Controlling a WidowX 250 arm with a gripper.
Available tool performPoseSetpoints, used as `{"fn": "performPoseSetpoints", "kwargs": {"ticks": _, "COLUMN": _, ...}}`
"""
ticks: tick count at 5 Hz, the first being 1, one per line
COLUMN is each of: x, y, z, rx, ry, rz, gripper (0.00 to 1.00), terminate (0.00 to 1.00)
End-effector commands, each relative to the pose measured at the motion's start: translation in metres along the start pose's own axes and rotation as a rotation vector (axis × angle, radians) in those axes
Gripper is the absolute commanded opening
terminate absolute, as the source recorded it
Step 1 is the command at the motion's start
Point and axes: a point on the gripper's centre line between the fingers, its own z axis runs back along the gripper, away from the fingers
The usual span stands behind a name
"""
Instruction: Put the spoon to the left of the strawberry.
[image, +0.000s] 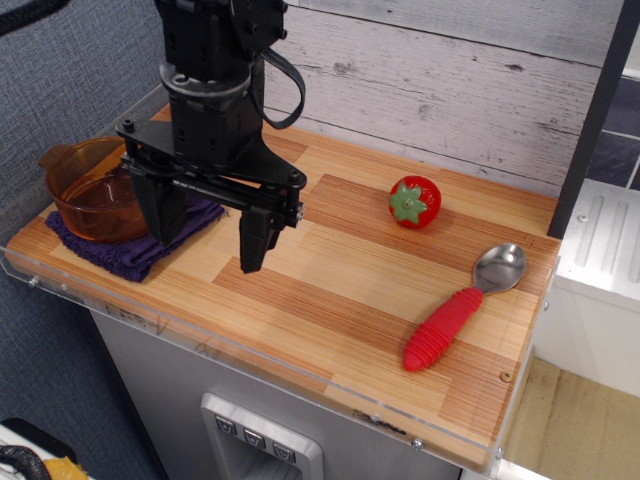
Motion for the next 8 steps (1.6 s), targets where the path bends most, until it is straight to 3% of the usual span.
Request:
{"fn": "performPoseSetpoints", "kwargs": {"ticks": 1, "x": 0.000, "y": 0.000, "z": 0.000, "rx": 0.000, "ry": 0.000, "rz": 0.000, "gripper": 1.00, "terminate": 0.00}}
{"fn": "performPoseSetpoints", "kwargs": {"ticks": 2, "x": 0.008, "y": -0.022, "z": 0.000, "rx": -0.056, "ry": -0.088, "rz": -0.131, "gripper": 1.00, "terminate": 0.00}}
{"fn": "performPoseSetpoints", "kwargs": {"ticks": 4, "x": 0.030, "y": -0.081, "z": -0.017, "rx": -0.049, "ry": -0.099, "rz": -0.314, "gripper": 1.00, "terminate": 0.00}}
{"fn": "performPoseSetpoints", "kwargs": {"ticks": 5, "x": 0.039, "y": -0.109, "z": -0.030, "rx": -0.068, "ry": -0.158, "rz": -0.360, "gripper": 1.00, "terminate": 0.00}}
{"fn": "performPoseSetpoints", "kwargs": {"ticks": 8, "x": 0.047, "y": -0.143, "z": -0.051, "rx": -0.066, "ry": -0.174, "rz": -0.424, "gripper": 1.00, "terminate": 0.00}}
